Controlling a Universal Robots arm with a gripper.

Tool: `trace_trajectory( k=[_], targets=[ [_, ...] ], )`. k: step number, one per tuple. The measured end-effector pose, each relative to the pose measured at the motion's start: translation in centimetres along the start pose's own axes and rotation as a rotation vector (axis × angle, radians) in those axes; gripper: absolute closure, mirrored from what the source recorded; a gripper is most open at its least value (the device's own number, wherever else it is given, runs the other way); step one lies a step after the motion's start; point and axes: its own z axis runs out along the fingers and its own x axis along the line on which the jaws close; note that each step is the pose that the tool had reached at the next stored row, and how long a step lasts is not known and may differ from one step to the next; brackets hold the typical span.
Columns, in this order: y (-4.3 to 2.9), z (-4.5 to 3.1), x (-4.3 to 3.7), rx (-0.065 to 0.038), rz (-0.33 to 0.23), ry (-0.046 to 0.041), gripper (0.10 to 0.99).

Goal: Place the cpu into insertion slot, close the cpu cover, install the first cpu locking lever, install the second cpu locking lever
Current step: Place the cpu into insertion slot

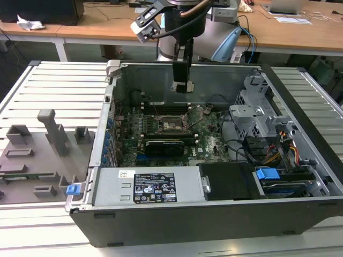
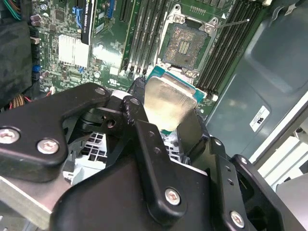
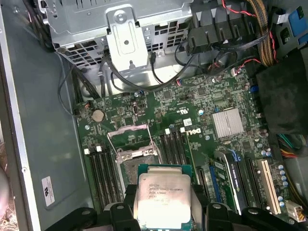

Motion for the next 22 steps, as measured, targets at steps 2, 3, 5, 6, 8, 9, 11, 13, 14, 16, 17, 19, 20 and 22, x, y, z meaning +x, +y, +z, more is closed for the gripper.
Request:
trace_trajectory(
  k=[2, 3, 5, 6, 8, 9, 11, 13, 14, 16, 17, 19, 20, 22],
  targets=[
    [-0.03, 0.30, 0.00, 0.000, -0.011, 0.0009, 0.557],
    [-0.08, 0.78, 0.00, 0.001, -0.052, 0.0045, 0.557],
    [-0.10, 1.35, 0.00, 0.002, -0.092, 0.0077, 0.557],
    [-0.12, 1.49, 0.00, 0.002, -0.101, 0.0086, 0.557],
    [-0.14, 1.81, -0.01, 0.003, -0.142, 0.0120, 0.557],
    [-0.15, 1.92, -0.01, 0.003, -0.161, 0.0137, 0.557],
    [-0.17, 2.11, -0.02, 0.004, -0.197, 0.0168, 0.557],
    [-0.21, 2.28, -0.03, 0.004, -0.216, 0.0192, 0.557],
    [-0.23, 2.39, -0.03, 0.005, -0.222, 0.0218, 0.557],
    [-0.26, 2.63, -0.04, 0.005, -0.229, 0.0229, 0.557],
    [-0.27, 2.73, -0.04, 0.005, -0.229, 0.0230, 0.557],
    [-0.29, 2.91, -0.05, 0.005, -0.230, 0.0229, 0.557],
    [-0.31, 3.10, -0.05, 0.005, -0.230, 0.0223, 0.557],
    [-0.36, 3.34, -0.07, 0.005, -0.230, 0.0222, 0.557]
  ],
)
